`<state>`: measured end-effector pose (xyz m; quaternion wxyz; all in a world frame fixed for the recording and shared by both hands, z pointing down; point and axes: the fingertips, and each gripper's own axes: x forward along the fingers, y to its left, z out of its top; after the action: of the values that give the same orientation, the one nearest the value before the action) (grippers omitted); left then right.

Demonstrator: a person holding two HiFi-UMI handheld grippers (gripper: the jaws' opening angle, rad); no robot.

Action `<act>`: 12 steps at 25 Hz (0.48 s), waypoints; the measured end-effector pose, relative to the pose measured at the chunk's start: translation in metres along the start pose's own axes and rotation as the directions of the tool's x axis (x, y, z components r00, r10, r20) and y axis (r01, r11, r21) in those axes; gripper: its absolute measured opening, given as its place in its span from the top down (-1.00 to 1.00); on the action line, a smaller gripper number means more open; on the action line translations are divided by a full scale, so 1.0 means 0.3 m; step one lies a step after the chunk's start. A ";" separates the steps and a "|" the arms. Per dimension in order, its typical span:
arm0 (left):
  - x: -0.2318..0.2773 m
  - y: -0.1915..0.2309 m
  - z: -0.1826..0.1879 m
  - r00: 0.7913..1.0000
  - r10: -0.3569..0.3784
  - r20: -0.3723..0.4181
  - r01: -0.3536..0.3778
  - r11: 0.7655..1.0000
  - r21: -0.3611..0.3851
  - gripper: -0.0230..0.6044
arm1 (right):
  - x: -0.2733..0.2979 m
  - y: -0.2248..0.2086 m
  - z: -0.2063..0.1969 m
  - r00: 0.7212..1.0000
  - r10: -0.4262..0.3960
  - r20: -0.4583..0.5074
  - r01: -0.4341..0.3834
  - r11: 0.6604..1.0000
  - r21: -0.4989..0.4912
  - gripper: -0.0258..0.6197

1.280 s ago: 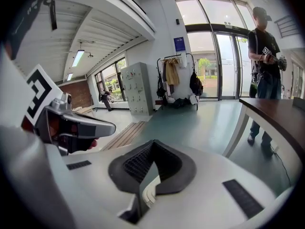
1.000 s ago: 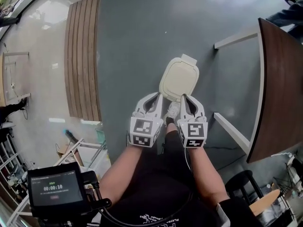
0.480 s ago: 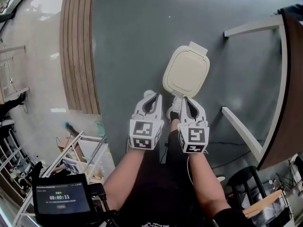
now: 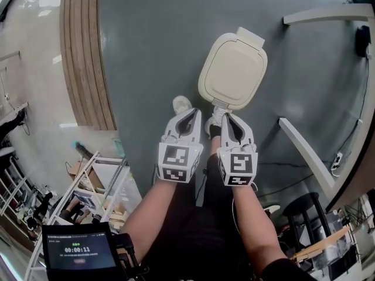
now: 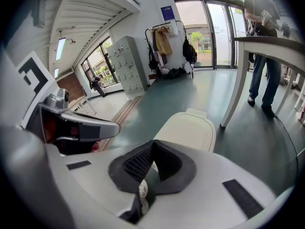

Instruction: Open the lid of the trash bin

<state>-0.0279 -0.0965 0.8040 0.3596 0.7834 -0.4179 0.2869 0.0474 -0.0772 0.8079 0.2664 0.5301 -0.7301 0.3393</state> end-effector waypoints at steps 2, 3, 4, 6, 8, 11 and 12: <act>0.023 0.008 -0.037 1.000 -0.003 -0.011 0.003 1.000 0.000 0.93 | 0.024 -0.004 -0.051 1.000 0.001 -0.014 -0.001 0.999 0.036 0.92; 0.035 0.014 -0.055 1.000 -0.001 -0.016 0.002 1.000 0.002 0.93 | 0.036 -0.009 -0.079 1.000 0.000 -0.022 0.001 0.999 0.054 0.92; 0.049 0.021 -0.074 1.000 0.001 -0.018 -0.001 1.000 0.006 0.93 | 0.048 -0.014 -0.107 1.000 -0.002 -0.031 0.005 0.998 0.067 0.92; 0.077 0.034 -0.117 1.000 0.001 -0.020 0.000 1.000 0.017 0.93 | 0.067 -0.025 -0.161 0.999 -0.005 -0.050 0.009 0.997 0.077 0.92; 0.102 0.048 -0.155 1.000 0.000 -0.021 0.001 1.000 0.023 0.93 | 0.084 -0.029 -0.210 0.997 -0.001 -0.071 0.006 0.997 0.072 0.92; 0.151 0.090 -0.203 1.000 0.011 -0.028 -0.010 1.000 0.023 0.93 | 0.128 -0.036 -0.263 0.996 0.009 -0.084 -0.003 0.998 0.068 0.92; 0.171 0.100 -0.220 0.999 0.011 -0.031 -0.010 1.000 0.020 0.93 | 0.146 -0.043 -0.280 0.996 0.012 -0.084 -0.006 0.997 0.077 0.92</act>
<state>-0.0387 -0.0782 0.8904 0.3568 0.7801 -0.4136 0.3050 0.0492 -0.0405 0.8961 0.2748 0.5218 -0.7069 0.3904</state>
